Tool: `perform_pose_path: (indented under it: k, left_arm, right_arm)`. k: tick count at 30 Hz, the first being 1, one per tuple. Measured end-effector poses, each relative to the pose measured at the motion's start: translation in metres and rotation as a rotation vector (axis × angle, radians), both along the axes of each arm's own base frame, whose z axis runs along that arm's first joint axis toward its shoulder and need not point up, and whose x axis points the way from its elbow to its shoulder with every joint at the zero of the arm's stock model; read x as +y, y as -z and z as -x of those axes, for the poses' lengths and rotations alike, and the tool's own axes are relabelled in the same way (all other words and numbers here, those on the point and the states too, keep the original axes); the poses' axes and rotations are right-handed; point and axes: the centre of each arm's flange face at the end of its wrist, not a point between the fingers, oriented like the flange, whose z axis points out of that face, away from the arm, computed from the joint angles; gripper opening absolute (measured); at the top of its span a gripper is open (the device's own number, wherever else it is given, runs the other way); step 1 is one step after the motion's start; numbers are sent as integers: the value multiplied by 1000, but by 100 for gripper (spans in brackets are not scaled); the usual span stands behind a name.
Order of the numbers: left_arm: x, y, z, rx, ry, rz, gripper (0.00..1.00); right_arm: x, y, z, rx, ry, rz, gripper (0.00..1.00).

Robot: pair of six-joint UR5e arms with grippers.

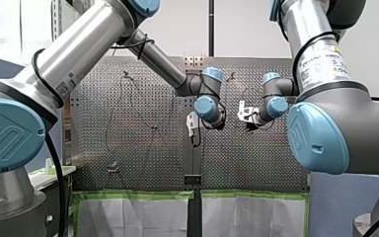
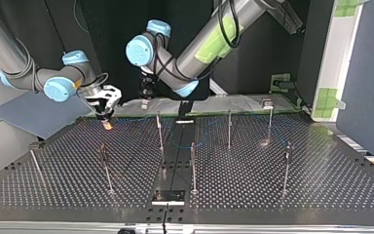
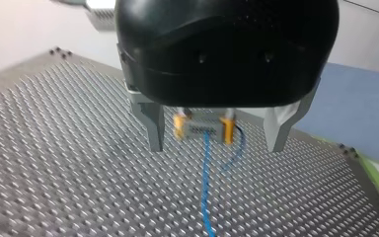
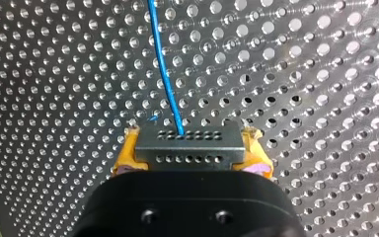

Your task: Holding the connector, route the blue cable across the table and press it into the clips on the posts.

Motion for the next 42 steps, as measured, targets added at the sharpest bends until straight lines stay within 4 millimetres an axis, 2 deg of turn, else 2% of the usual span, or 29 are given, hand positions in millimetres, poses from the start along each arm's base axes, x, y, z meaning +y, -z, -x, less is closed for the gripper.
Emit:
perform_pose_path:
  k: [10, 18, 25, 31, 36, 42]
  left_arm:
    - [-11, 24, -18, 39, -30, -21, 100]
    - [-26, 3, -29, -12, -60, 16, 100]
    - [-30, -14, -38, -44, -90, 39, 100]
    - [-35, -4, -42, -30, -86, 27, 100]
    - [-40, 12, -46, -30, -102, 20, 100]
    - [-42, 13, -52, -44, -136, 30, 100]
  right_arm:
    - [-4, -1, 6, -3, 12, 3, 0]
    - [-4, -1, 7, -8, 1, 2, 0]
    - [-4, -1, 7, -11, -5, 2, 0]
    - [-4, -1, 7, -13, -9, 3, 0]
    - [-4, -2, 6, -16, -16, 3, 0]
    - [-5, -2, 6, -28, -25, 0, 0]
